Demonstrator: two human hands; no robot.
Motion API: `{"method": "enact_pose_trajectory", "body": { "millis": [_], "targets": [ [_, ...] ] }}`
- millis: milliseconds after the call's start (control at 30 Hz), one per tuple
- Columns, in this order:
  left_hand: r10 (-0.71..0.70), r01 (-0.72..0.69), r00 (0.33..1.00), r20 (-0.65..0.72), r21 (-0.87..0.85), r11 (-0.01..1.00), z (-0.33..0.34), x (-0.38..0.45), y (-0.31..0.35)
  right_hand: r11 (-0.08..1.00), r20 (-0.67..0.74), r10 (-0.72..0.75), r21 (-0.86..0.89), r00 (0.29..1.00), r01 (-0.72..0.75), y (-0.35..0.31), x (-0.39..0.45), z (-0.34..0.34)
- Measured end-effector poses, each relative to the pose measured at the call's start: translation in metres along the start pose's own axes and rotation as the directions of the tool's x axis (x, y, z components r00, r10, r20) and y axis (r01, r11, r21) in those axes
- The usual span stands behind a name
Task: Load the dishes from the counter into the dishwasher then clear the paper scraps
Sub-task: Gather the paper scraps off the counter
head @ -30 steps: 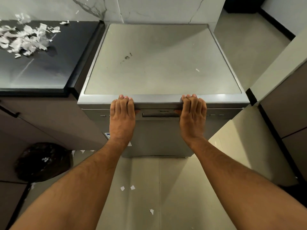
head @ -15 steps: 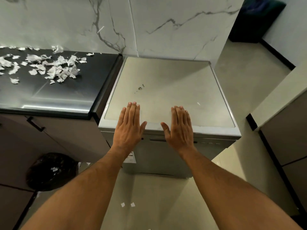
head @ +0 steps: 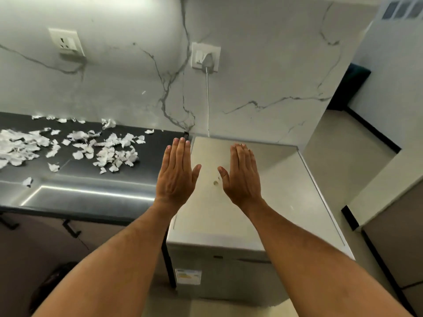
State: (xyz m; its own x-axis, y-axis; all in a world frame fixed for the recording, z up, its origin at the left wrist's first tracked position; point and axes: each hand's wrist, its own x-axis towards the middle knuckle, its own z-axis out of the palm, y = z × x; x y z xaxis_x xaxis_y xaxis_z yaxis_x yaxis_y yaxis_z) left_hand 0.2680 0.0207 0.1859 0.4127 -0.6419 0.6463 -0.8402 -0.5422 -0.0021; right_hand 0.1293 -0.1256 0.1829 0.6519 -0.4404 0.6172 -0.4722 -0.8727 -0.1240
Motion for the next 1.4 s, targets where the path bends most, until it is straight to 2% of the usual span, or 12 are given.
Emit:
{"method": "enact_pose_trajectory", "body": {
  "millis": [367,767,933,1167,1300,1400],
  "targets": [
    [0.037,-0.032,0.996,-0.082,0.057,0.998,-0.018,0.118,-0.064,0.997,-0.048,-0.007,-0.078,0.999,0.003,-0.041,0.128,0.003],
    [0.035,-0.015,0.992,-0.122,0.161,0.987,0.027,0.213,-0.108,0.998,-0.092,-0.056,-0.032,0.994,0.054,-0.037,0.253,0.067],
    [0.018,0.004,0.993,-0.119,0.181,0.983,0.050,0.249,-0.127,0.994,-0.044,-0.100,-0.053,0.994,0.097,-0.044,0.313,0.099],
    [0.006,0.012,0.994,-0.109,0.159,0.987,0.079,0.291,-0.143,1.000,0.039,-0.022,-0.020,0.999,0.022,-0.040,0.374,0.141],
    [0.001,0.014,0.993,-0.118,0.125,0.992,0.095,0.309,-0.152,0.999,0.102,-0.035,-0.023,0.994,0.038,-0.035,0.400,0.163],
    [-0.010,0.026,0.992,-0.122,0.130,0.991,0.107,0.316,-0.161,0.999,0.093,-0.031,-0.019,0.995,0.033,-0.034,0.413,0.178]
  ]
}}
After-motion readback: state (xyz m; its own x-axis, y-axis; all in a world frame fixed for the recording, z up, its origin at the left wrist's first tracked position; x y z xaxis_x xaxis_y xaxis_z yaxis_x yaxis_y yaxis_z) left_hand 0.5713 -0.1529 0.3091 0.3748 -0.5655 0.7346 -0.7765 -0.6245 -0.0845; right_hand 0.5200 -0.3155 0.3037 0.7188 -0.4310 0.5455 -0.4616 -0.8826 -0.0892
